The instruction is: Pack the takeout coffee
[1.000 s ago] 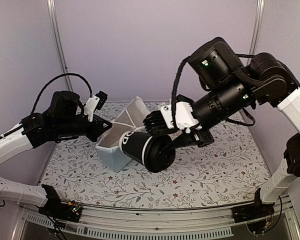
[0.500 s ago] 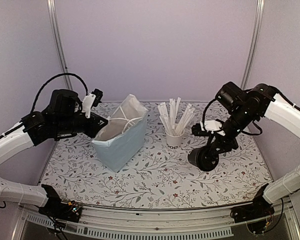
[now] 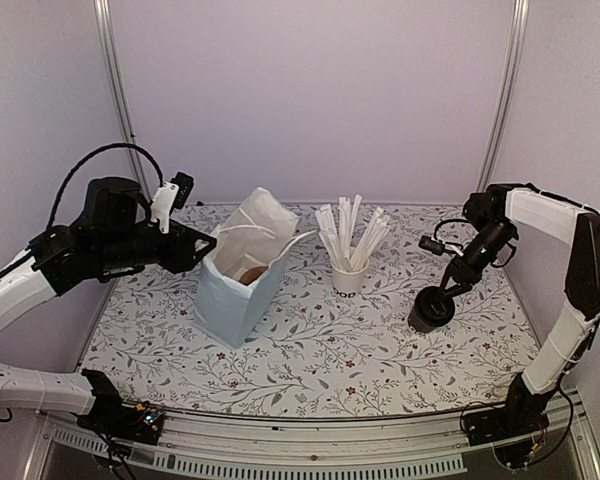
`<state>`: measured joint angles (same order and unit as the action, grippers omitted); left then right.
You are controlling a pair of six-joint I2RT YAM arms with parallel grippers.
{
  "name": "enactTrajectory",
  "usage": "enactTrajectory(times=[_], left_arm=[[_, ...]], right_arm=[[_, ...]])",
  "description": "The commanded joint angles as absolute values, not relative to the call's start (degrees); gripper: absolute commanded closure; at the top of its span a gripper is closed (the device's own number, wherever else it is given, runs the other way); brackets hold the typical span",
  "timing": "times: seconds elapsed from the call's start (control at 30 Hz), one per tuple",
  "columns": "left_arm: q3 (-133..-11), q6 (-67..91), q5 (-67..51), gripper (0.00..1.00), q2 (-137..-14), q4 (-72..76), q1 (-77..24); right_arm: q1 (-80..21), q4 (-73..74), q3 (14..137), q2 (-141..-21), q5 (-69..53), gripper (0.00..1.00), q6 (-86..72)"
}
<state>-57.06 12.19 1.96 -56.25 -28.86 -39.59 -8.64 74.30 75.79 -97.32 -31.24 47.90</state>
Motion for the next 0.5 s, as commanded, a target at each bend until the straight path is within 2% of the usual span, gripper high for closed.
enactTrajectory(times=[0.0,0.07,0.1,0.13,0.17,0.33,0.47], left_arm=[[-56.8,11.95,1.05,0.49,-56.69,-28.92,-38.95],[-56.72,12.15,0.95,0.48,-56.84,-28.99,-38.94],[-56.76,12.26,1.13,0.48,-56.82,-29.09,-38.94],[-56.83,12.49,1.68,0.48,-56.67,-29.45,-38.94],[-57.05,12.93,2.77,0.47,-56.62,-29.88,-38.98],[-58.23,14.36,8.09,0.37,-55.82,-31.41,-38.94],[-60.35,14.57,10.21,0.35,-56.56,-32.51,-38.85]], right_arm=[[-8.2,70.12,74.78,-99.83,-30.84,0.49,44.71],[-8.22,69.47,74.71,-100.18,-30.77,0.41,43.87],[-8.19,69.48,74.96,-100.13,-30.76,0.33,43.51],[-8.21,69.57,75.41,-99.85,-30.76,0.07,43.11],[-8.22,69.84,76.06,-99.08,-30.81,0.02,42.92],[-8.24,70.57,80.79,-94.46,-29.72,0.01,41.57],[-8.18,69.39,85.56,-90.63,-27.86,0.01,39.74]])
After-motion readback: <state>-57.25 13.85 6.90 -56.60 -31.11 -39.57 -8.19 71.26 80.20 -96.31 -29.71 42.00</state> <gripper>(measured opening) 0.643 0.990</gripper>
